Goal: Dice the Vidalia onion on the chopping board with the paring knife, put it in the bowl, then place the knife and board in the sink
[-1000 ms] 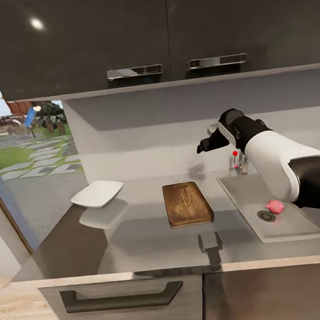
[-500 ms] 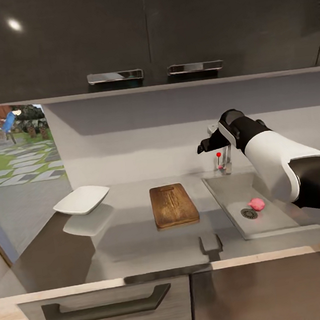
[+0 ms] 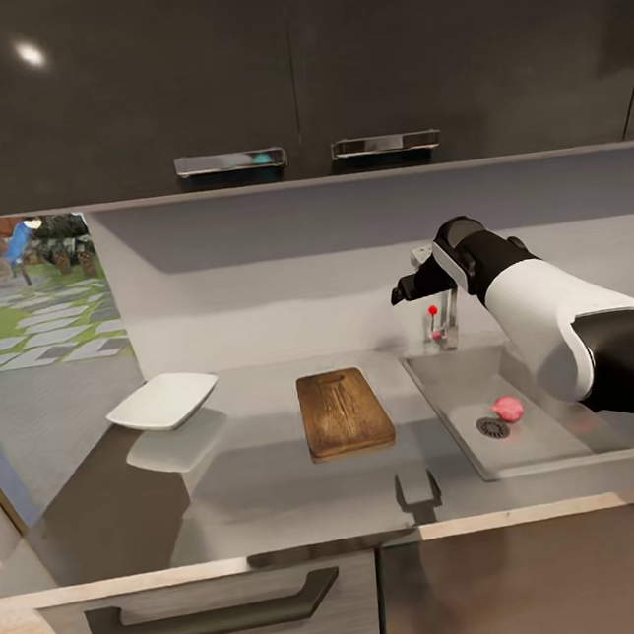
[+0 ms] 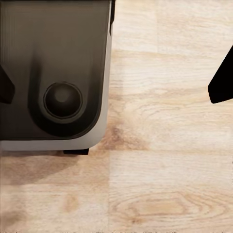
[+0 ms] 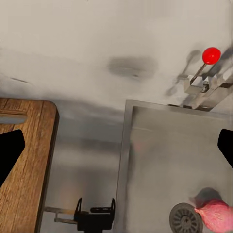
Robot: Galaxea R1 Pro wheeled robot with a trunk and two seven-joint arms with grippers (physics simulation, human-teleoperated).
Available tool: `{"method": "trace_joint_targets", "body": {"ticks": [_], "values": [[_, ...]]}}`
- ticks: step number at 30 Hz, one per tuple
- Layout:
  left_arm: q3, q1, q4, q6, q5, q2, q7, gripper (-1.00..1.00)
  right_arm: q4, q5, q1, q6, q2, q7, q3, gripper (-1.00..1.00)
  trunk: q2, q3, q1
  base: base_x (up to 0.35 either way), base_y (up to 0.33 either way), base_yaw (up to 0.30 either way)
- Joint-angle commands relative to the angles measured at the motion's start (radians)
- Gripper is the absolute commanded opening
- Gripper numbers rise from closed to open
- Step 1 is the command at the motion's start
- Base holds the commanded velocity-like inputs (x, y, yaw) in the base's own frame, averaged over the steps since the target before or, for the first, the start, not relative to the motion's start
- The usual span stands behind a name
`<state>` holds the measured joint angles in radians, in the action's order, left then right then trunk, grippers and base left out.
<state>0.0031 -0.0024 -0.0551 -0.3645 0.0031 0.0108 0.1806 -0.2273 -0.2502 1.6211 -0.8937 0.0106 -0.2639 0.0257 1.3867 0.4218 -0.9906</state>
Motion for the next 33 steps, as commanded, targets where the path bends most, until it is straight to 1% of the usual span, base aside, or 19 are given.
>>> {"method": "trace_joint_targets", "body": {"ticks": [1,10,13,20,21,23,33], "values": [[0.000,-0.001,-0.002,-0.005,0.000,0.000,0.002,1.00,-0.001,-0.010,0.000,-0.003,-0.001,-0.009,0.002,1.00,-0.007,-0.002,0.004,0.000,0.000,0.000],[0.000,-0.001,-0.002,-0.005,0.000,0.000,0.002,1.00,-0.001,-0.009,0.000,-0.002,-0.002,-0.009,0.004,1.00,-0.070,-0.031,0.038,0.000,0.000,0.000],[0.000,-0.001,-0.002,-0.005,0.000,0.000,0.002,1.00,0.004,-0.009,-0.001,-0.002,0.000,-0.008,0.005,1.00,-0.091,-0.040,0.050,0.000,0.000,0.130],[0.000,-0.001,-0.002,-0.005,0.000,0.000,0.002,1.00,0.021,-0.010,-0.005,-0.002,0.000,-0.008,0.005,1.00,-0.140,-0.062,0.077,0.000,0.000,0.251],[0.000,-0.001,-0.002,-0.005,0.000,0.000,0.002,1.00,0.023,-0.013,-0.006,-0.002,0.000,-0.008,0.005,1.00,-0.147,-0.065,0.081,0.000,0.000,0.274],[0.000,-0.001,-0.002,-0.005,0.000,-0.002,0.002,1.00,0.025,-0.032,-0.010,-0.001,0.001,-0.008,0.005,1.00,-0.161,-0.071,0.088,0.000,0.000,0.277],[0.000,-0.001,-0.002,-0.005,0.000,-0.003,0.002,1.00,0.026,-0.067,-0.023,0.026,-0.002,-0.008,0.004,1.00,-0.231,-0.103,0.127,0.000,0.000,0.278]]}}
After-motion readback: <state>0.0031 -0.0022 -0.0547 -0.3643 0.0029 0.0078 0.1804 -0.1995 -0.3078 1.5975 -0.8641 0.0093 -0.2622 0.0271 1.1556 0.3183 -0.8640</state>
